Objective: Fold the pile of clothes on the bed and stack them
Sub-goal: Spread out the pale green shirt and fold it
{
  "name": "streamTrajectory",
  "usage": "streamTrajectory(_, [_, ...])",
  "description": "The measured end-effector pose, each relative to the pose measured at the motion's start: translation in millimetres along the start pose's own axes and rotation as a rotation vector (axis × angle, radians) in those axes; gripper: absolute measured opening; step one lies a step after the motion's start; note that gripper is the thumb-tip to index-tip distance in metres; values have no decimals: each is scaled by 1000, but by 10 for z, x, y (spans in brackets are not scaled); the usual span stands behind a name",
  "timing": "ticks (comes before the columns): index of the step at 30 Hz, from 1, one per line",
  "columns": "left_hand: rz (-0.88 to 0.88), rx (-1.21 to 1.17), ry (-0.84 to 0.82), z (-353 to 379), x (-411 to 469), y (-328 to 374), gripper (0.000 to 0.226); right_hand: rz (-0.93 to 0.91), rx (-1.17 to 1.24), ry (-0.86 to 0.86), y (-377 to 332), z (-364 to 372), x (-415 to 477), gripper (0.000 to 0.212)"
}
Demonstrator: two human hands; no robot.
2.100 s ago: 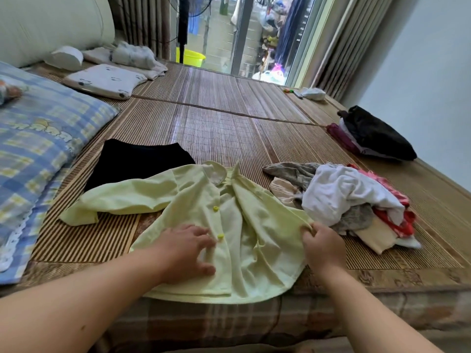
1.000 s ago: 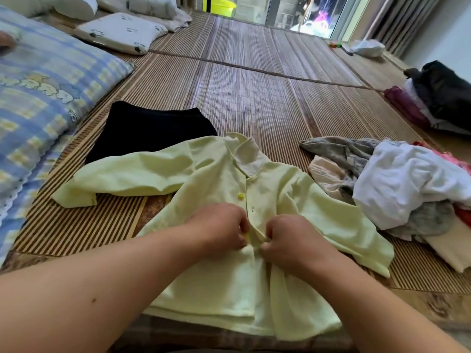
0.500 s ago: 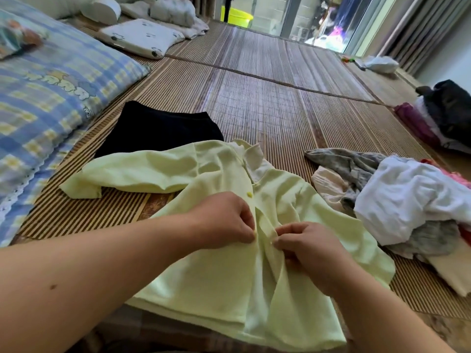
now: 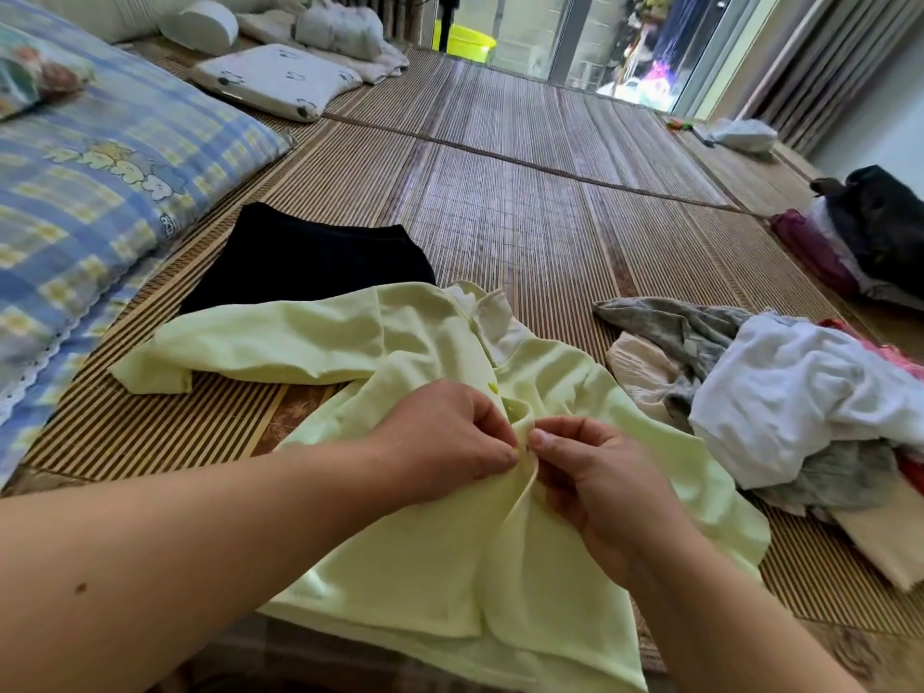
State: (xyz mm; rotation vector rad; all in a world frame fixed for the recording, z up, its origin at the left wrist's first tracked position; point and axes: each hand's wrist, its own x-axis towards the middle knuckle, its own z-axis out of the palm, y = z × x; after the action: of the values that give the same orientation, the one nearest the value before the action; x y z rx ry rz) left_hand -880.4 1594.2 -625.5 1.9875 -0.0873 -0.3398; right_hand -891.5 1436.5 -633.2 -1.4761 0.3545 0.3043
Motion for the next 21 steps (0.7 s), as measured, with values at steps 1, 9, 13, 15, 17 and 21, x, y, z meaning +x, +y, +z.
streamTrajectory(1, [2,-2,3,4,0,-2,16,5,17,-5,-4,1,-6,11])
streamTrajectory(9, [-43,-116,13,18,14,-28,12,-40,-32,-47,-10,-15,-36,19])
streamTrajectory(13, [-62,-196,-8,22,25,-49,14,-117,-121,-17,29,-10,-31,15])
streamTrajectory(15, [-70,-236,-23,18,28,-60,13,-122,-173,11,46,-19,-20,8])
streamTrajectory(17, [-81,-285,-33,18,31,-74,11,-130,-225,10,60,-25,-23,13])
streamTrajectory(21, [-95,-289,-22,27,41,-107,12,-310,-522,44,85,-21,-50,13])
